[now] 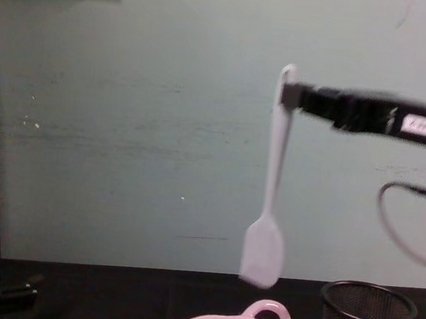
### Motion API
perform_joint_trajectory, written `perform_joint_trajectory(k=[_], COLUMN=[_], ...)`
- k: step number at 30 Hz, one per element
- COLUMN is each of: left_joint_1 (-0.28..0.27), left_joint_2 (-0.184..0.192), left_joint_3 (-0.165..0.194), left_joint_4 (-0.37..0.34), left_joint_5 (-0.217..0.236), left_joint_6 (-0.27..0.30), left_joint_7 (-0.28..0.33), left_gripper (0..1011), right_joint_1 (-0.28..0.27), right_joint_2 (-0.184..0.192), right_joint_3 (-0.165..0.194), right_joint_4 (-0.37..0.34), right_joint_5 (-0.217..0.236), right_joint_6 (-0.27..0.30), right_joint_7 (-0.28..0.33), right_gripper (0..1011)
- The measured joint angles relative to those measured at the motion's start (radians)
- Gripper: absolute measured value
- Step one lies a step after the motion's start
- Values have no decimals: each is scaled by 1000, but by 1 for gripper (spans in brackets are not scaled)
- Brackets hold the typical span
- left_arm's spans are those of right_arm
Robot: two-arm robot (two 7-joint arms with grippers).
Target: Use the one hand to pick up the spoon and stir the clear water in the bowl.
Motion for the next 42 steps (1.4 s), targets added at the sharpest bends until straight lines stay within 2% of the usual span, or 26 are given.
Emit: perform_joint_trajectory(k=[10,19,28,42], left_joint_1=[0,0,0,0], left_joint_2=[0,0,0,0], left_joint_3=[0,0,0,0], left_joint_4=[0,0,0,0], left_joint_5=[0,0,0,0], left_joint_6=[0,0,0,0], left_joint_7=[0,0,0,0], left_gripper=[1011,1011,1011,1011], right_joint_1=[-20,-58,-75,-86], right_joint_2=[49,65,59,35], right_joint_3=[86,122,127,114], right_joint_4=[-25,-26,9,91], right_joint_5=[20,24,27,71], right_joint_6=[-3,26,68,123], right_joint_7=[-46,-97,-119,-120], right_gripper=[100,100,101,101])
